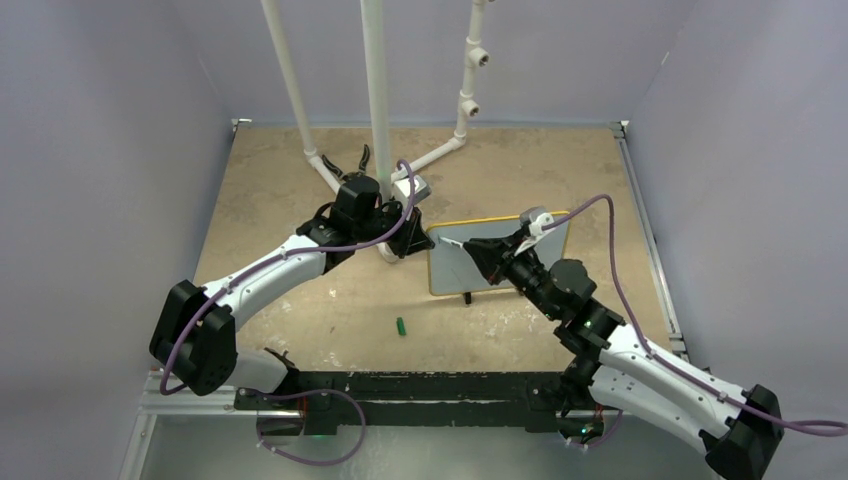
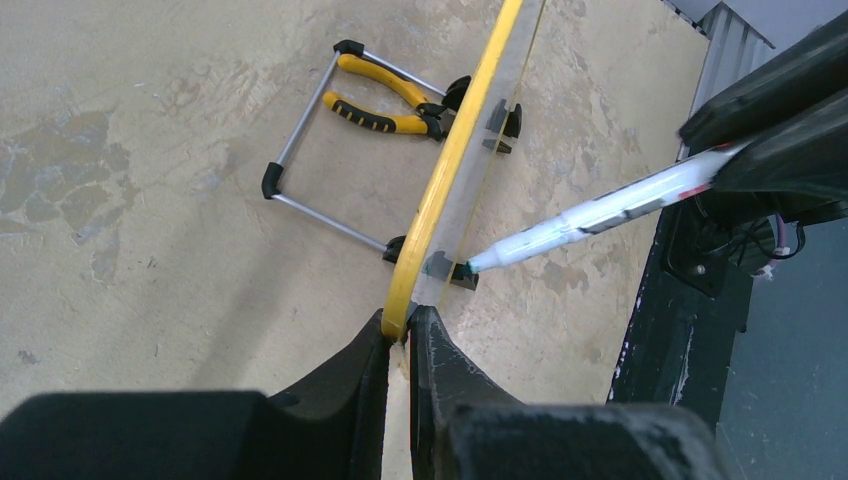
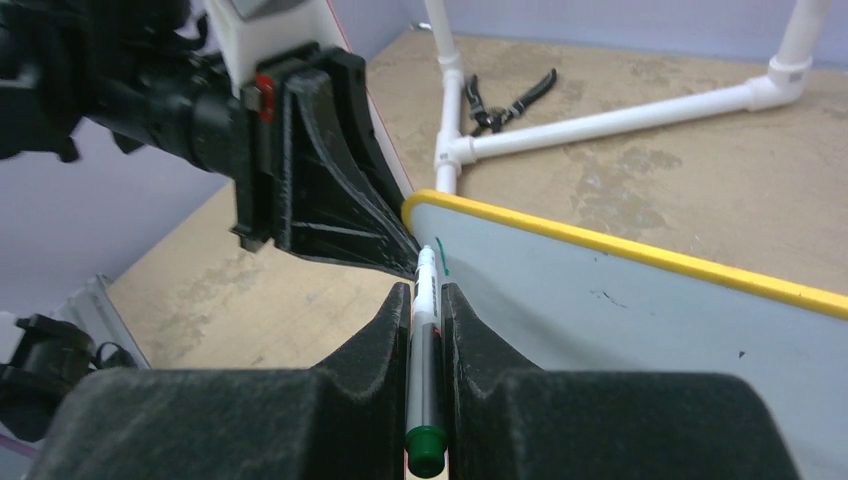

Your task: Write a sentence on the whiteboard

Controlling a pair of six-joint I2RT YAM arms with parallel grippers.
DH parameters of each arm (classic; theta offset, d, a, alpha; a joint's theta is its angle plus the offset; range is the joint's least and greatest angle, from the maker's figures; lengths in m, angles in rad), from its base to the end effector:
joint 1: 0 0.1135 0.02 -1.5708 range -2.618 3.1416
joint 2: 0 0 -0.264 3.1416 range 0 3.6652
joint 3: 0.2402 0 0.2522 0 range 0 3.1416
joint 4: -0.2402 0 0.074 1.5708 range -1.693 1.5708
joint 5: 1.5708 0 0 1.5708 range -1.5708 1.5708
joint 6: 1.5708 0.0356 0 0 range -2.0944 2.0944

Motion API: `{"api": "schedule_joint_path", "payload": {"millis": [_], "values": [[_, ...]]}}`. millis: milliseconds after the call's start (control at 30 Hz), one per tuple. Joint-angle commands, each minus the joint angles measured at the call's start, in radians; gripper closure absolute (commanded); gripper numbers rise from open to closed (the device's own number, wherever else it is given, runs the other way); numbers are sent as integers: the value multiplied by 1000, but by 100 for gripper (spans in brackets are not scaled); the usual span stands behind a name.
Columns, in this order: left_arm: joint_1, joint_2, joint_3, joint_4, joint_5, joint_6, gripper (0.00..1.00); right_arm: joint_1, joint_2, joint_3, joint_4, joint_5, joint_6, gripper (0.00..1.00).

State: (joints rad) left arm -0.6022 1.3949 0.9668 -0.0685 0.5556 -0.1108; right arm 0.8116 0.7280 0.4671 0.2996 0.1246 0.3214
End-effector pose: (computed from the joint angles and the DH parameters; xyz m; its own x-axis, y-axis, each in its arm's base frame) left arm 0.2475 -0.1929 0.2767 -0.4857 0.2199 -0.8460 0.8147 0.4646 -0.3470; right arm 0.1301 0.1307 0.2882 -0.1751 0.2709 -0.9466 -0.6102 0.7246 0.3202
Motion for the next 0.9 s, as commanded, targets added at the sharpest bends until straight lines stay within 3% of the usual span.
{"api": "schedule_joint_path", "payload": {"millis": [0,867], "values": [[17,0,-8,35,-22,15,100,-2,-44,-3,85,-20,16,100],[16,0,-9,35,-15,18,100,4,34,-3,133,53,-4,100]]}}
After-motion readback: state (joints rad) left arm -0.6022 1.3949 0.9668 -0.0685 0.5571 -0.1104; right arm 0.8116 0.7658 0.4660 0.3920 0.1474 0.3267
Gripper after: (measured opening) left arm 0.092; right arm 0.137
